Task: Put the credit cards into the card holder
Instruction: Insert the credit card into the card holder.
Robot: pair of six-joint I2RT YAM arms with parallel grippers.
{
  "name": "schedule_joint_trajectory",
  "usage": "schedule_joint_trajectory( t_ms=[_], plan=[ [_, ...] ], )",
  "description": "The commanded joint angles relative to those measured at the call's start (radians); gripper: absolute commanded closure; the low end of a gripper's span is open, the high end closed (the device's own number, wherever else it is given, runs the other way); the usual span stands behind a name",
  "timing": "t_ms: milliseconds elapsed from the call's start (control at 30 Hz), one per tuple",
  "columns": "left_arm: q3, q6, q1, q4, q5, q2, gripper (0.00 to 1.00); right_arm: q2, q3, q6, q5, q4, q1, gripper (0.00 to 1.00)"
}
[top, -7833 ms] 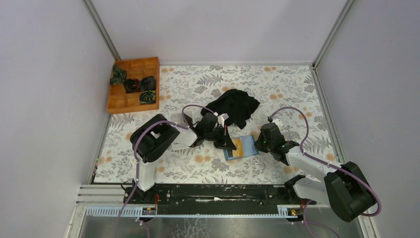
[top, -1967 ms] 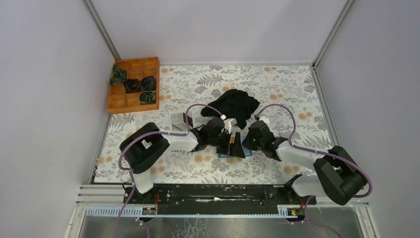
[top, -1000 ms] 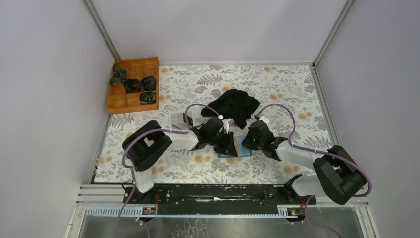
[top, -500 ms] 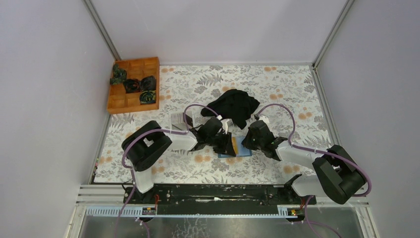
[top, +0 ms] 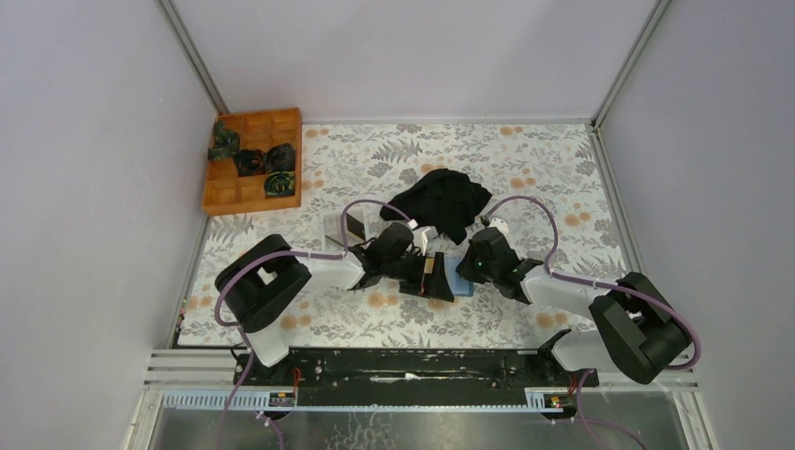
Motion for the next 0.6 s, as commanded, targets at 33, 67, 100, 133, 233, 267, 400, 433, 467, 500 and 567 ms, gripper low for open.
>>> schedule_joint_trajectory(
  t_ms=[33,67,100,133,233,267,400,433,467,500,567],
  plan=[
    [-0.097,0.072,0.017,-0.357,-0.173,0.106,0.00,0.025,-0.013,-0.009,0.026,-0.051,0.005,1.00],
    [-0.097,0.071,0.017,-0.358,-0.176,0.103,0.00,0.025,-0.013,-0.009,0.026,-0.050,0.005,1.00],
    [-0.097,0.071,0.016,-0.361,-0.177,0.100,0.00,0.025,-0.013,-0.008,0.026,-0.050,0.005,1.00],
    [-0.097,0.071,0.017,-0.363,-0.179,0.100,0.00,0.026,-0.013,-0.009,0.026,-0.050,0.005,1.00],
    [-0.103,0.068,0.016,-0.363,-0.187,0.099,0.00,0.025,-0.014,-0.007,0.026,-0.050,0.005,1.00],
    [-0.108,0.066,0.017,-0.363,-0.194,0.094,0.00,0.023,-0.015,-0.007,0.025,-0.050,0.005,1.00],
    [-0.134,0.052,0.017,-0.353,-0.211,0.074,0.00,0.022,-0.014,-0.008,0.026,-0.051,0.004,1.00],
    [-0.142,0.049,0.017,-0.349,-0.214,0.069,0.00,0.020,-0.015,-0.007,0.026,-0.051,0.003,1.00],
    [-0.148,0.045,0.017,-0.346,-0.214,0.064,0.00,0.020,-0.015,-0.008,0.025,-0.050,0.003,1.00],
    [-0.155,0.041,0.017,-0.342,-0.216,0.059,0.00,0.020,-0.015,-0.010,0.025,-0.052,0.003,1.00],
    [-0.167,0.036,0.018,-0.336,-0.219,0.051,0.00,0.020,-0.015,-0.009,0.024,-0.051,0.002,1.00]
  ],
)
